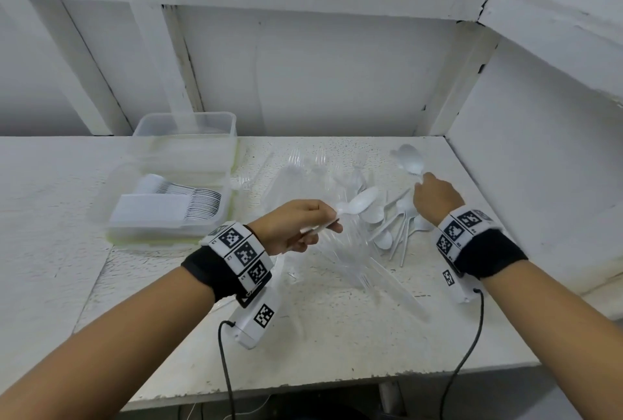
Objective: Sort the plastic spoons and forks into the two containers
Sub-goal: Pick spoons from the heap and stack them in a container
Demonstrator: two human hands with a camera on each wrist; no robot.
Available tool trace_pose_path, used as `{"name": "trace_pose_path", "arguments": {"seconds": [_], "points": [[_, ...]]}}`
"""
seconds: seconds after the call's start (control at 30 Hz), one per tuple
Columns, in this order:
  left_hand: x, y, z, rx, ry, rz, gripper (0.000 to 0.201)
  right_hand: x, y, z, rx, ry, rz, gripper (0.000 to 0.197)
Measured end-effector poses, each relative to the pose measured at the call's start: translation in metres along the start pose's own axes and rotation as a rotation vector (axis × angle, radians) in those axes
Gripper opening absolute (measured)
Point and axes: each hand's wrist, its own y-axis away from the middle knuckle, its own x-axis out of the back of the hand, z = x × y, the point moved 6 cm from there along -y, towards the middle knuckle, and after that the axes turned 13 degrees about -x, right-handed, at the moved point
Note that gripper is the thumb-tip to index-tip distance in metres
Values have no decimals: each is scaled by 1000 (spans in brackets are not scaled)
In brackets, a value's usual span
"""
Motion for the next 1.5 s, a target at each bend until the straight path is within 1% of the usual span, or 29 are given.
{"name": "trace_pose_path", "arguments": {"seconds": [0.1,0.2,0.23,0.27,0.33,0.37,0.47,0.67,0.73,0.8,0.83,0.87,0.9,0.93,1.0,1.07,1.1,1.17,1.23,1.3,1.4,1.43,1.5], "points": [[-2,5,-6,23,-31,-72,10,-15,5,-21,224,131,-84,28],[-1,7,-8,26,-67,-101,13,-31,6,-34,307,292,-192,24],[0,8,-8,20,-88,-102,19,-36,4,-36,318,345,-214,22],[1,9,-9,13,-111,-100,28,-40,1,-38,325,398,-225,20],[3,11,-10,12,-162,-88,46,-44,-5,-38,330,472,-205,21],[4,11,-11,15,-193,-76,48,-45,-8,-38,334,489,-180,22],[8,9,-13,31,-262,-7,42,-42,-11,-34,378,496,-101,17],[11,3,-17,80,-369,60,24,-37,-6,-30,517,534,-50,27],[8,-1,-18,87,-384,76,18,-30,0,-33,564,509,-27,31],[3,-6,-15,66,-420,85,9,-19,6,-35,585,459,3,30],[1,-9,-12,41,-458,86,10,-13,8,-36,585,400,24,29],[-2,-12,-9,12,-498,89,17,-6,11,-36,578,318,48,28],[-4,-15,-7,-16,-531,97,23,1,11,-33,547,183,59,26],[-6,-19,-4,-42,-552,107,27,8,11,-28,483,-3,46,24],[-12,-28,1,-83,-602,120,29,16,6,-13,290,-390,-23,23],[-19,-40,5,-99,-710,124,33,17,3,-1,94,-627,-98,18],[-24,-47,6,-104,-768,126,35,15,2,4,10,-685,-139,18],[-37,-60,10,-113,-863,110,37,11,2,11,-89,-706,-184,20],[-52,-74,9,-106,-898,68,34,6,3,17,-133,-746,-230,21],[-63,-87,6,-86,-913,23,30,-2,6,24,-164,-839,-288,22],[-75,-102,-4,-25,-987,-46,31,-11,14,35,-216,-1001,-375,19],[-78,-105,-8,0,-1023,-70,29,-14,17,39,-228,-1032,-399,17],[-81,-109,-16,31,-1067,-108,18,-19,20,44,-233,-1031,-432,13]]}}
